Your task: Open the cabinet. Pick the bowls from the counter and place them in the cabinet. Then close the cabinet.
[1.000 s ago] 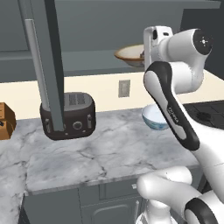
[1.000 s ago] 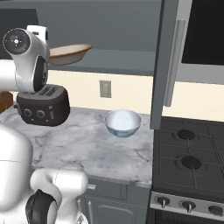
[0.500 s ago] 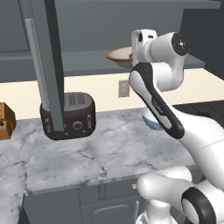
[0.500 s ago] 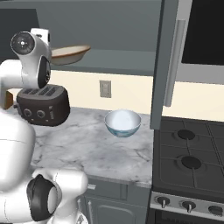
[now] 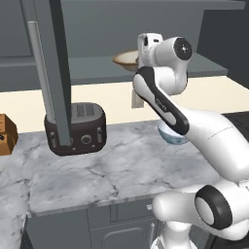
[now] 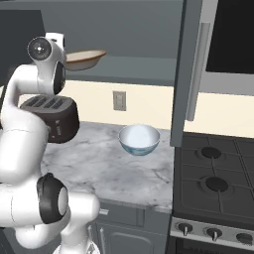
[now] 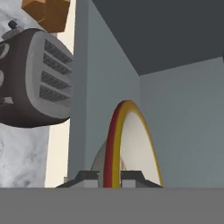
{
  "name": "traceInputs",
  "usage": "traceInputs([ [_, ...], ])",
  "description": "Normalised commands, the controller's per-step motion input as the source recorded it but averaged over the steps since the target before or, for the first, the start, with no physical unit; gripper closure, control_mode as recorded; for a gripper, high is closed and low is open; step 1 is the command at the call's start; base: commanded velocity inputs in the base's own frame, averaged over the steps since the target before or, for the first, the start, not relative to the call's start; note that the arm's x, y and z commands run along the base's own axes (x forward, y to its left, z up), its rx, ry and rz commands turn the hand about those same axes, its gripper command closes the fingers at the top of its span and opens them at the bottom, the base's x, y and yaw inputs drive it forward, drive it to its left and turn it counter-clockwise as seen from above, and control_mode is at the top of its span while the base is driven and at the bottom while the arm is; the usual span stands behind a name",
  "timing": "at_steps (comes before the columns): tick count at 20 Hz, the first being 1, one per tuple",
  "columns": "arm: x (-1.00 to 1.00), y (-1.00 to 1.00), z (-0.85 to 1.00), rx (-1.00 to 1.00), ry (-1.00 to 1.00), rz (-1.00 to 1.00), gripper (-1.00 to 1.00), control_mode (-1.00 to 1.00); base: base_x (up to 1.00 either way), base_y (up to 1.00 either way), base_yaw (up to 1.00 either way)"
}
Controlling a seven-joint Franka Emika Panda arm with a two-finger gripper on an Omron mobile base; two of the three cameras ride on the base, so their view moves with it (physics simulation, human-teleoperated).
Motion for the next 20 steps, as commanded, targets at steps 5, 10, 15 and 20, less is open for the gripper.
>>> traceInputs([
  [5,0.59,0.0,0.0,0.0,0.0,0.0,1.0,-1.0,0.0,0.0,0.0],
  [10,0.51,0.0,0.0,0.01,0.01,0.0,1.0,-1.0,0.0,0.0,0.0],
  [15,0.46,0.0,0.0,0.08,0.08,0.0,1.0,-1.0,0.0,0.0,0.0],
  [20,0.43,0.0,0.0,0.1,0.07,0.0,1.0,-1.0,0.0,0.0,0.0],
])
